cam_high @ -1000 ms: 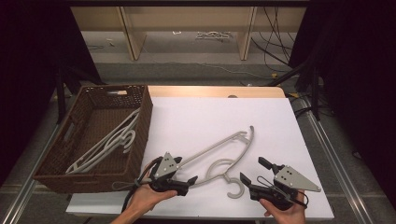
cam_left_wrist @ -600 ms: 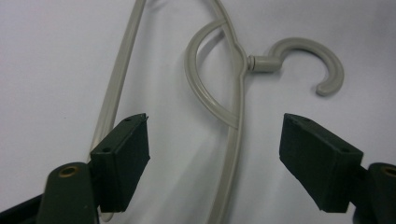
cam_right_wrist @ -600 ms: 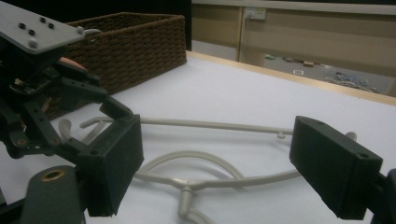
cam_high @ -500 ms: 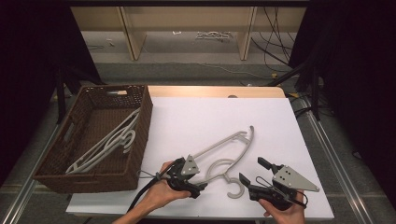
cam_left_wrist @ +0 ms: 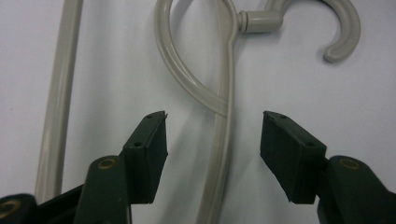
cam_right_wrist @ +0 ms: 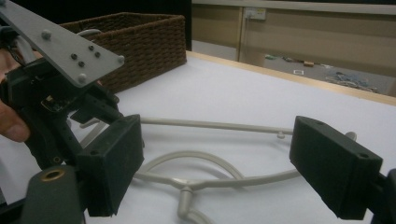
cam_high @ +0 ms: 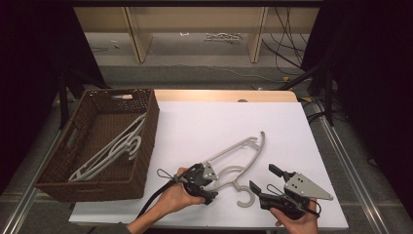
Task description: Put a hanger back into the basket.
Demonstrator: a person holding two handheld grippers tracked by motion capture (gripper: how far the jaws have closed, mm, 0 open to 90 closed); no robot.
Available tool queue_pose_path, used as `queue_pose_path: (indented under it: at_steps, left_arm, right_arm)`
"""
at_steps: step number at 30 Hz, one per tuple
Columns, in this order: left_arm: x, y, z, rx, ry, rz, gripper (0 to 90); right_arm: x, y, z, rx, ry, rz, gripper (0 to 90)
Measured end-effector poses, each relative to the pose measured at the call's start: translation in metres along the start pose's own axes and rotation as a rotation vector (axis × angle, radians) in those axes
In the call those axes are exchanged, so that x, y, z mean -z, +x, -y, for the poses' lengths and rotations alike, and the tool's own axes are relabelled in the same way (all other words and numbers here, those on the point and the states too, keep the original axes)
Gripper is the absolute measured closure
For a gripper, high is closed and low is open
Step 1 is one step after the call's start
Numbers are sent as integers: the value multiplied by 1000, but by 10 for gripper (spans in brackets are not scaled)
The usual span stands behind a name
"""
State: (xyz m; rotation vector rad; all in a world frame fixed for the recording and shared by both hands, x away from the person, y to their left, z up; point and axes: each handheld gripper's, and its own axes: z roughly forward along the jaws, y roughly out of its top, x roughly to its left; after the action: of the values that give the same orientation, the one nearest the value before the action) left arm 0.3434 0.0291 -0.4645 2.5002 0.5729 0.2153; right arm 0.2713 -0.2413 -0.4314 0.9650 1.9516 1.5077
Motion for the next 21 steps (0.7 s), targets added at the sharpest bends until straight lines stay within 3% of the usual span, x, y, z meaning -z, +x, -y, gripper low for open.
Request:
queue_pose_path:
  at_steps: [5, 9, 17, 19, 21]
  left_arm:
    - [-4, -3, -6, 17, 18, 17, 479]
    - [-10, -3, -9, -18, 77, 8, 540]
    - [-13, -2, -14, 0, 111, 46, 661]
    - [-13, -1, -16, -21, 133, 43, 668]
    - [-14, -1, -18, 13, 145, 53, 668]
  right_arm:
    - [0, 0, 0, -2, -6, 2, 185]
    - [-1, 0, 0, -2, -6, 2, 186]
    - [0, 0, 0, -1, -8, 1, 186]
    - [-1, 0, 0, -3, -5, 1, 185]
    - [-1, 0, 0, -2, -8, 1, 186]
